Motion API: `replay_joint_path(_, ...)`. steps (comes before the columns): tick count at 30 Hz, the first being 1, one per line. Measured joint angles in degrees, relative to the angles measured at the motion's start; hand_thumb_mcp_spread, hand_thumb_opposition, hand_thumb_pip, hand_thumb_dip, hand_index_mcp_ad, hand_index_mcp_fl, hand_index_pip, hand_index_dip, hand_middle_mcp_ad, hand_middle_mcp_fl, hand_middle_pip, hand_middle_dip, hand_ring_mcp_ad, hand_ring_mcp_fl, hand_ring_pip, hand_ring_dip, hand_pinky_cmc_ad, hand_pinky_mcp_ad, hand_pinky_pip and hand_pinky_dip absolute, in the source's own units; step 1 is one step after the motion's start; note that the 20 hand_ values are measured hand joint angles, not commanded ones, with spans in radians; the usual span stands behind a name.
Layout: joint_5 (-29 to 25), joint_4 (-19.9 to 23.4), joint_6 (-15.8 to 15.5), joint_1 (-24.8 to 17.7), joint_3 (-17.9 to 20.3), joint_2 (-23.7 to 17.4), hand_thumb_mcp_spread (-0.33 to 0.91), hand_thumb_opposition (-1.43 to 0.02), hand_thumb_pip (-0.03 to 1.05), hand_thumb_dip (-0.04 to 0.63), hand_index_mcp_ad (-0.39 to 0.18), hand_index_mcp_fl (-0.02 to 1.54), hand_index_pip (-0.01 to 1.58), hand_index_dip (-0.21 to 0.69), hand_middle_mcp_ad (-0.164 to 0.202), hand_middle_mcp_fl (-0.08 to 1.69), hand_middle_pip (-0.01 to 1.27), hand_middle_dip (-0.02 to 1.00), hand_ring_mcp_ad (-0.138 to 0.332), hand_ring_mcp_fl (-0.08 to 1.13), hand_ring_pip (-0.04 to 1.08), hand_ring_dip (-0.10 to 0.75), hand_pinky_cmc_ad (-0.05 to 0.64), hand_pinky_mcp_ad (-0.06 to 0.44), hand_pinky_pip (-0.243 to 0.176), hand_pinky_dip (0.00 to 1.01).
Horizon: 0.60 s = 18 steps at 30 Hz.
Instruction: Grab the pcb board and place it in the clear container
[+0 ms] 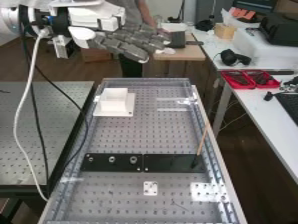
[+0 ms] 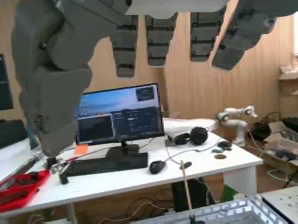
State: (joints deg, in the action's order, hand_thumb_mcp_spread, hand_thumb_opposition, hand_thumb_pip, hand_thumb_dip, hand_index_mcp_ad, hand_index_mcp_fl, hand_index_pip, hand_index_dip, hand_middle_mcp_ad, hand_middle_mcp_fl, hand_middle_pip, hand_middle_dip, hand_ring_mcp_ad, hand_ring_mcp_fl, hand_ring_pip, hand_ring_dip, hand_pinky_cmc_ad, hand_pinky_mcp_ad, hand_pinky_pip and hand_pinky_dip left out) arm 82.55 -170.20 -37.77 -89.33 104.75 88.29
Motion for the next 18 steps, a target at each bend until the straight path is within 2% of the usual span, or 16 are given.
replay_joint_path(13, 0.5, -1.7, -1.2, -0.8, -0.6, -0.9, 0.44, -0.75, 0.29, 0.175, -0.103, 0.23, 0.08, 0.356, 0.021, 0.01, 0.14, 0.16, 0.197, 0.0, 0.09, 0.021, 0.311, 0.197, -0.075, 0.3)
replay_joint_path(18, 1.7, -2.2, -1.6, -0.8, -1.0, -0.9, 0.44, -0.75, 0.29, 0.175, -0.106, 0.23, 0.08, 0.356, 0.021, 0.01, 0.14, 0.16, 0.197, 0.0, 0.09, 0.024, 0.312, 0.215, -0.075, 0.31)
